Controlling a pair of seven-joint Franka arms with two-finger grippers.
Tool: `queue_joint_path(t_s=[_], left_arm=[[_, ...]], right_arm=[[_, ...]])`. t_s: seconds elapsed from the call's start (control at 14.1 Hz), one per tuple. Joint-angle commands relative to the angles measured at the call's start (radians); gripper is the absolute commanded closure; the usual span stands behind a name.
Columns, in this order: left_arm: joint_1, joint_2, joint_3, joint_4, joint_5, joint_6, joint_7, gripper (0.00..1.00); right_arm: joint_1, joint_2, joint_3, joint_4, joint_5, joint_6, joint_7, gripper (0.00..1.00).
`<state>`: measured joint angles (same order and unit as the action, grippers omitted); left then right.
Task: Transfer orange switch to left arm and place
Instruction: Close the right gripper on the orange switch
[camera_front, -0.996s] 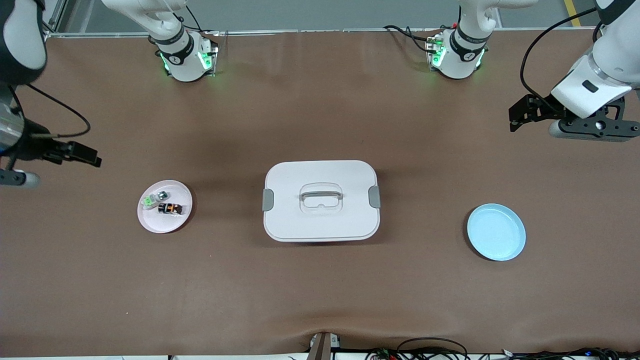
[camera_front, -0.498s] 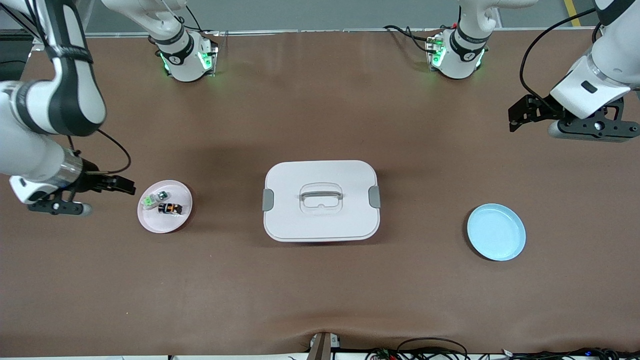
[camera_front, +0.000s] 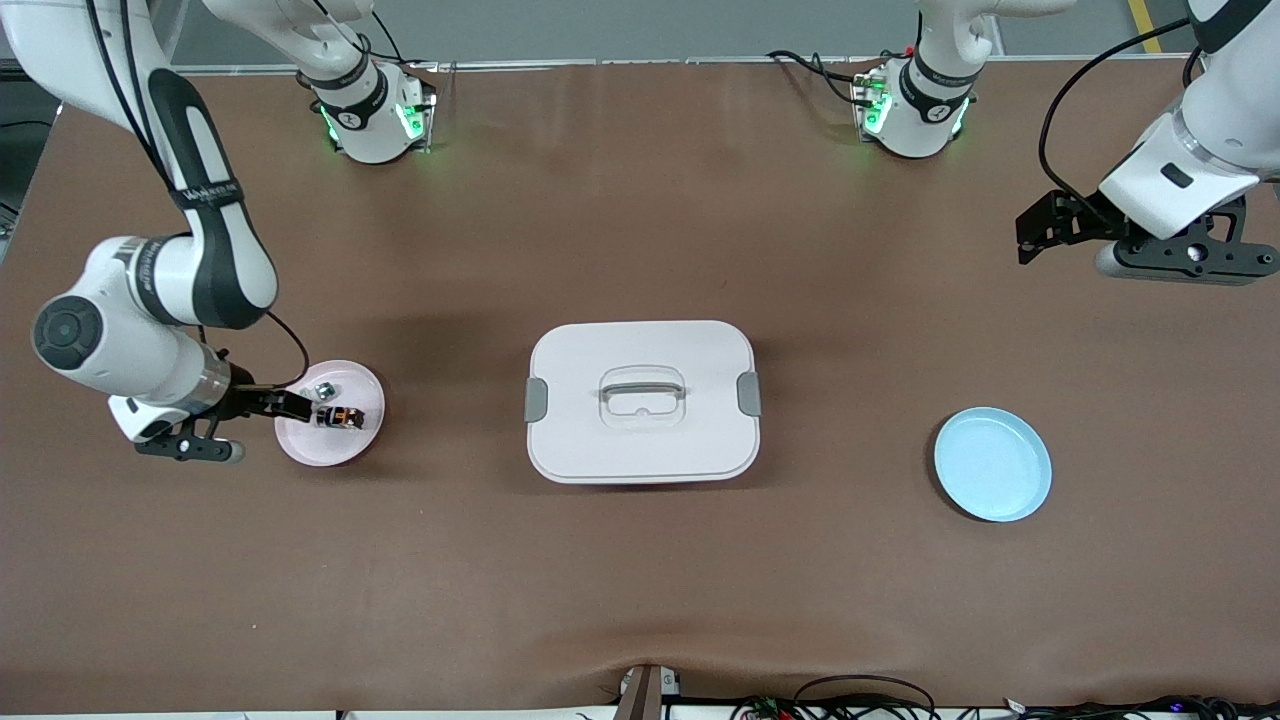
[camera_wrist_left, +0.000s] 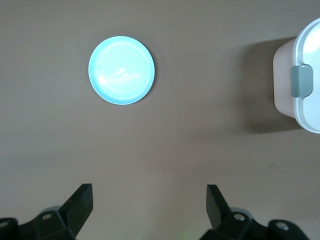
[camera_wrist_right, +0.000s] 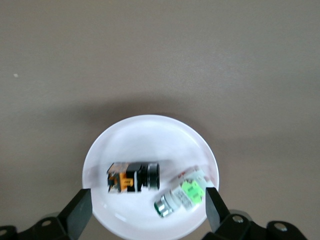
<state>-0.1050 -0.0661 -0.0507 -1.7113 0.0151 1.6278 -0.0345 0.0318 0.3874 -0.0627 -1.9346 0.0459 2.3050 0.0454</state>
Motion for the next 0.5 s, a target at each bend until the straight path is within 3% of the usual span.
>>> queue_joint_path(t_s=[0.0, 0.43], left_arm=[[0.004, 0.0, -0.005, -0.004, -0.015, 0.012, 0.018, 0.0], [0.004, 0.0, -0.005, -0.007, -0.017, 0.014, 0.018, 0.0]], right_arm=[[0.004, 0.036, 0.0, -0.009, 0.006, 0.045, 0.001, 0.0], [0.025, 0.11, 0.001, -0.007, 0.014, 0.083, 0.002, 0.0]])
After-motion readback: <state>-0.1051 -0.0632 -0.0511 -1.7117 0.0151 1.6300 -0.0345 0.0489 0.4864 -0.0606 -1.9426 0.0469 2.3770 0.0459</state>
